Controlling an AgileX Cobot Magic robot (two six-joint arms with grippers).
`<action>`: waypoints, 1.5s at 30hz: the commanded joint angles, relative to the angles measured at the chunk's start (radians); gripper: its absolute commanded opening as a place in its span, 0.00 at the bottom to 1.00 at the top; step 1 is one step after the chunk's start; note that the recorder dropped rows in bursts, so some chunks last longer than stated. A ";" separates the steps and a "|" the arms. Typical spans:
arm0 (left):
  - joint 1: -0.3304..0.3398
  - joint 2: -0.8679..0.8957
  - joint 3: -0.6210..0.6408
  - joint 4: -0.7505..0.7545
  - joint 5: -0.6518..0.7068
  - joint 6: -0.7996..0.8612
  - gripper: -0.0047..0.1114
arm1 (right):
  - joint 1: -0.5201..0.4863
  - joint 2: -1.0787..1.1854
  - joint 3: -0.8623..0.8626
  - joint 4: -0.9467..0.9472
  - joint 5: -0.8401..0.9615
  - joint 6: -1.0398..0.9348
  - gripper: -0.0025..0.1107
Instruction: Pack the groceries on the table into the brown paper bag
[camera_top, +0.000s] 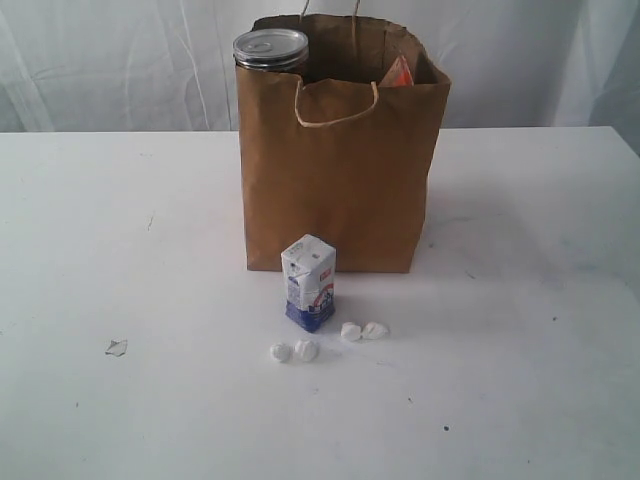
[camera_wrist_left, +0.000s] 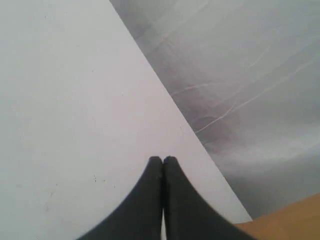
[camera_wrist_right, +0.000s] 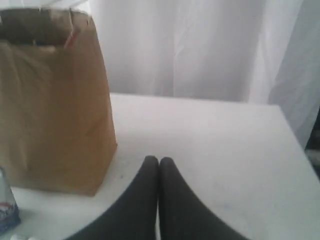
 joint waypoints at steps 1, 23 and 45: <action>-0.005 -0.004 0.002 0.078 -0.014 -0.002 0.04 | -0.010 -0.285 0.009 0.000 0.083 -0.022 0.02; -0.005 -0.004 0.002 0.078 -0.013 -0.002 0.04 | -0.114 -0.456 0.346 0.259 0.035 -0.285 0.02; -0.005 -0.004 0.002 0.078 -0.011 -0.002 0.04 | -0.249 -0.456 0.368 0.373 0.192 -0.339 0.02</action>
